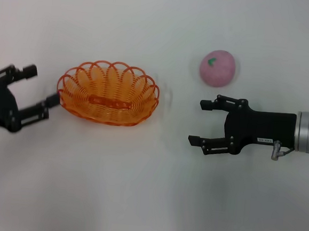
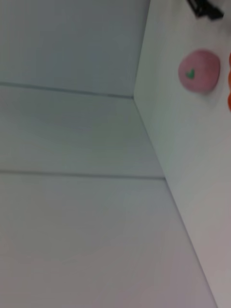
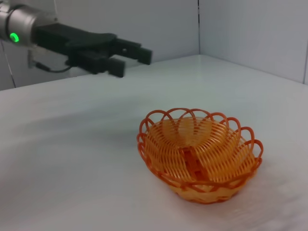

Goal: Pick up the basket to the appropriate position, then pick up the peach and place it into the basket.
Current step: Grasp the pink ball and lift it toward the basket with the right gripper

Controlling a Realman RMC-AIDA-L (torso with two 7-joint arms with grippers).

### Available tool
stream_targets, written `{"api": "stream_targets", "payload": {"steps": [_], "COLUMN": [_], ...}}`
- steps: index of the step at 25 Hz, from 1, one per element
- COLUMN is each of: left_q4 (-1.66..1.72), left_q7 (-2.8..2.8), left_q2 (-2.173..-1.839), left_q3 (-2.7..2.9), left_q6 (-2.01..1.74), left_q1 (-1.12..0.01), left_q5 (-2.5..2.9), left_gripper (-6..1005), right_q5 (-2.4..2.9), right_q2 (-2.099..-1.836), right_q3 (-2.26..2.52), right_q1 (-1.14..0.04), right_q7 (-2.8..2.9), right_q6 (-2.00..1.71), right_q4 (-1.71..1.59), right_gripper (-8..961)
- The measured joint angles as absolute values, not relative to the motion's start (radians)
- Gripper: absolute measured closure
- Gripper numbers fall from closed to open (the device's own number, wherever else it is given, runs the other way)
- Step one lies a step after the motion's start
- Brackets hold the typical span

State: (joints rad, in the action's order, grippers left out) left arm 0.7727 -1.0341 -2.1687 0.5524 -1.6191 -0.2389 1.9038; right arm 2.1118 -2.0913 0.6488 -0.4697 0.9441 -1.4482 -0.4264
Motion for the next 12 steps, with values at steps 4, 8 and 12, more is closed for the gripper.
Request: {"api": "stream_targets", "payload": {"steps": [4, 8, 12], "left_q4": [0.772, 0.723, 0.681], "left_q7": [-0.992, -0.947, -0.91], "left_q2": [-2.17, -2.169, -2.169], "left_q3": [0.552, 0.546, 0.523], "left_q6": [-1.653, -1.647, -1.644], "left_q1": [-0.212, -0.204, -0.182], "left_q5": [1.948, 2.017, 2.047], "left_gripper": [221, 218, 220], "right_q5": [2.112, 2.112, 2.111], "right_q2": [-2.091, -2.091, -2.092], "right_q3": [0.649, 0.649, 0.649], "right_q1": [-0.468, -0.467, -0.464], "right_q7": [0.942, 0.942, 0.943], "right_q6": [-1.448, -1.452, -1.453], "right_q4": [-0.426, -0.427, -0.429], "right_gripper": [-4, -3, -3]}}
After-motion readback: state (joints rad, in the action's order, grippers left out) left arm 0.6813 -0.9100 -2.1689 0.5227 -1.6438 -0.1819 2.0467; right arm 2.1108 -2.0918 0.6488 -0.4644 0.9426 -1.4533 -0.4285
